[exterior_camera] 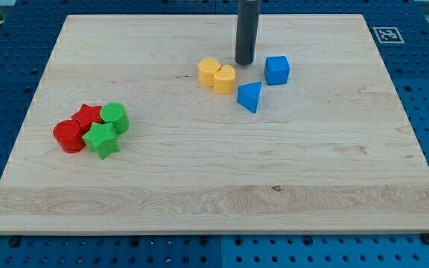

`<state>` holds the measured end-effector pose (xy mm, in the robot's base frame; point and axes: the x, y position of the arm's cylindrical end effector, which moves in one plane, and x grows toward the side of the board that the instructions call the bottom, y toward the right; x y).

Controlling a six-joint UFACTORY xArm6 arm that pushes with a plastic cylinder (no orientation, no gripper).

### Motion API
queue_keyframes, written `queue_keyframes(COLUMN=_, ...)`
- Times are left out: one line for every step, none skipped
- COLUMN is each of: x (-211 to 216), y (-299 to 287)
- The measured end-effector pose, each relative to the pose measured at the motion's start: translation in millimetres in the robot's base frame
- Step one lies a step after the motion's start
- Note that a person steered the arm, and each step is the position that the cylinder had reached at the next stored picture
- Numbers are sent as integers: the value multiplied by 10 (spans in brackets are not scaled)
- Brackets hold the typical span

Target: Push the blue cube down a bit

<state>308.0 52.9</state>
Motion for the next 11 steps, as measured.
queue_keyframes(x=-246, y=364)
queue_keyframes(x=-92, y=675)
queue_keyframes(x=277, y=712)
queue_keyframes(x=385, y=712)
queue_keyframes(x=451, y=712)
queue_keyframes(x=554, y=712)
queue_keyframes(x=674, y=712)
queue_keyframes(x=793, y=712)
queue_keyframes(x=879, y=712)
queue_keyframes(x=868, y=712)
queue_keyframes(x=712, y=712)
